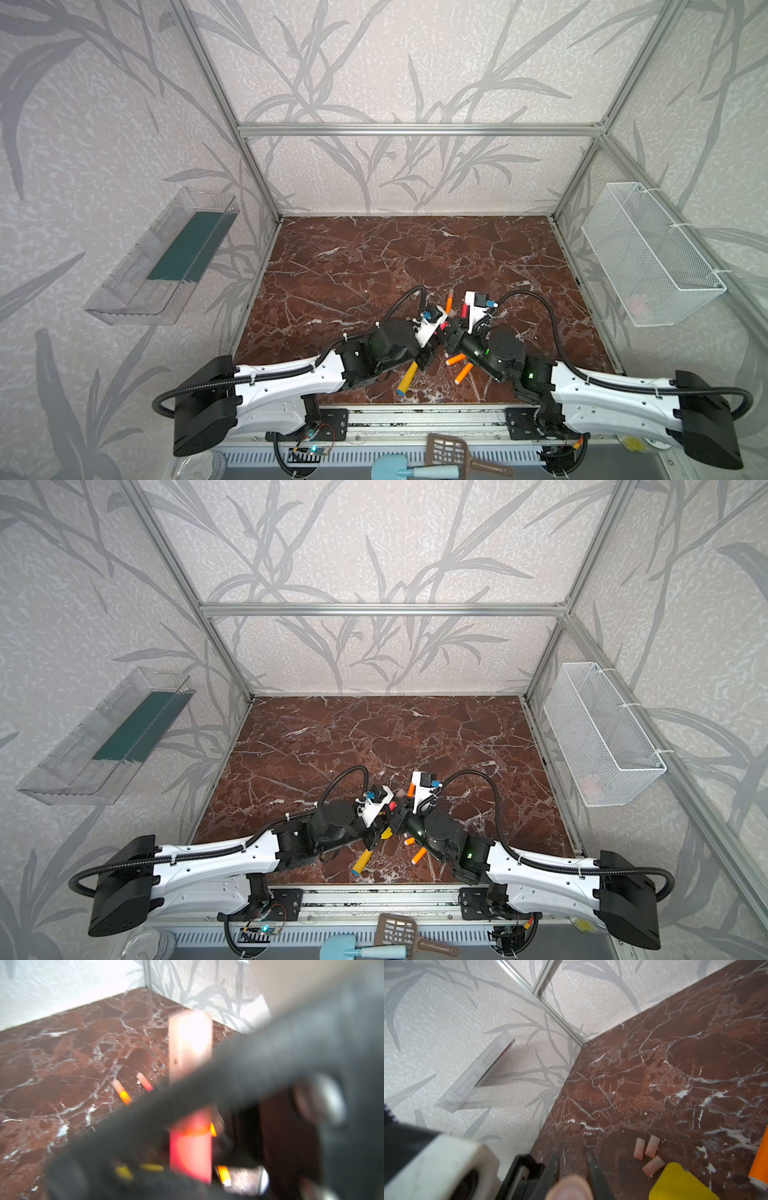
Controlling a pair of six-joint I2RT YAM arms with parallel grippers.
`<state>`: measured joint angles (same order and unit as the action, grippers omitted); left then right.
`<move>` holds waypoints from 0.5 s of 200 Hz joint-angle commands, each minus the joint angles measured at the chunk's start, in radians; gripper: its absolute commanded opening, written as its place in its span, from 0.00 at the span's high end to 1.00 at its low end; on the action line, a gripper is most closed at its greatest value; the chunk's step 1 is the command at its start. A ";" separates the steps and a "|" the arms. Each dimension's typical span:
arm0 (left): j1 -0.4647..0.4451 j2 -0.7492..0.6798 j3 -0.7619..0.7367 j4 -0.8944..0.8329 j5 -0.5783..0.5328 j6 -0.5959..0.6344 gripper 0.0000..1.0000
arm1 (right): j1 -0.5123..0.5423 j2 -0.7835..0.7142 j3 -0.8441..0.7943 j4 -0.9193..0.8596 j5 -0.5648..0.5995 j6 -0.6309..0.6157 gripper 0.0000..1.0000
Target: Insert the pens into the pen caps
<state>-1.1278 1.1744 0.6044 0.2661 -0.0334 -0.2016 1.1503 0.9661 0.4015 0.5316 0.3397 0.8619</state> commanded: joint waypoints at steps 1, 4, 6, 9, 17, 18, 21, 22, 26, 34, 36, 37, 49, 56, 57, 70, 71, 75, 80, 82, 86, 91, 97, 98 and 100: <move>0.008 0.000 0.034 0.164 -0.060 -0.019 1.00 | 0.007 0.011 -0.007 -0.119 -0.039 -0.035 0.72; 0.008 0.001 0.032 0.166 -0.057 -0.019 1.00 | 0.008 0.011 -0.007 -0.116 -0.040 -0.037 0.71; 0.007 0.002 0.031 0.168 -0.055 -0.018 1.00 | 0.007 0.012 -0.007 -0.115 -0.041 -0.038 0.71; 0.007 0.004 0.030 0.171 -0.052 -0.018 1.00 | 0.007 0.011 -0.008 -0.114 -0.041 -0.040 0.70; 0.006 0.005 0.025 0.180 -0.045 -0.019 1.00 | 0.008 0.012 -0.008 -0.112 -0.041 -0.044 0.68; 0.005 0.005 0.025 0.180 -0.044 -0.019 1.00 | 0.008 0.012 -0.008 -0.112 -0.040 -0.044 0.68; 0.006 0.005 0.023 0.181 -0.041 -0.020 1.00 | 0.007 0.013 -0.010 -0.109 -0.041 -0.044 0.68; 0.005 0.005 0.022 0.182 -0.040 -0.020 1.00 | 0.007 0.013 -0.009 -0.110 -0.041 -0.044 0.67; 0.006 0.004 0.020 0.184 -0.035 -0.019 1.00 | 0.008 0.015 -0.009 -0.108 -0.041 -0.045 0.67; 0.006 0.003 0.018 0.189 -0.031 -0.021 1.00 | 0.008 0.018 -0.009 -0.105 -0.041 -0.045 0.66; 0.006 0.003 0.017 0.189 -0.031 -0.021 1.00 | 0.007 0.018 -0.008 -0.105 -0.042 -0.046 0.66; 0.005 0.003 0.017 0.189 -0.031 -0.021 1.00 | 0.007 0.019 -0.008 -0.105 -0.042 -0.045 0.66; 0.006 0.002 0.015 0.190 -0.042 -0.019 1.00 | 0.007 0.023 -0.006 -0.097 -0.054 -0.049 0.60; 0.006 0.003 0.018 0.186 -0.058 -0.018 1.00 | 0.008 0.026 -0.004 -0.092 -0.060 -0.054 0.54; 0.006 0.004 0.018 0.185 -0.060 -0.018 1.00 | 0.008 0.026 -0.003 -0.092 -0.061 -0.054 0.54; 0.006 0.005 0.021 0.174 -0.098 -0.017 1.00 | 0.007 0.028 0.000 -0.095 -0.064 -0.057 0.50; 0.006 0.005 0.021 0.174 -0.101 -0.017 1.00 | 0.007 0.028 0.000 -0.096 -0.064 -0.056 0.49; 0.005 0.005 0.022 0.171 -0.109 -0.017 1.00 | 0.007 0.027 0.000 -0.098 -0.061 -0.054 0.49; 0.006 0.005 0.021 0.170 -0.114 -0.017 1.00 | 0.007 0.026 -0.001 -0.099 -0.056 -0.054 0.49; 0.006 0.005 0.021 0.170 -0.114 -0.016 1.00 | 0.007 0.026 -0.002 -0.100 -0.054 -0.052 0.49; 0.006 0.004 0.020 0.171 -0.114 -0.017 1.00 | 0.008 0.026 -0.003 -0.100 -0.051 -0.050 0.49; 0.006 0.004 0.020 0.174 -0.114 -0.016 1.00 | 0.007 0.025 -0.006 -0.099 -0.048 -0.047 0.51; 0.005 0.004 0.017 0.177 -0.110 -0.016 1.00 | 0.008 0.025 -0.007 -0.098 -0.045 -0.045 0.53; 0.006 0.004 0.018 0.177 -0.109 -0.016 1.00 | 0.008 0.025 -0.007 -0.098 -0.045 -0.045 0.54; 0.006 0.004 0.018 0.177 -0.107 -0.016 1.00 | 0.007 0.025 -0.007 -0.098 -0.045 -0.044 0.55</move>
<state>-1.1263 1.1870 0.5972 0.2920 -0.1032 -0.2050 1.1397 0.9684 0.4019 0.5179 0.3405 0.8433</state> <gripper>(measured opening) 0.164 0.489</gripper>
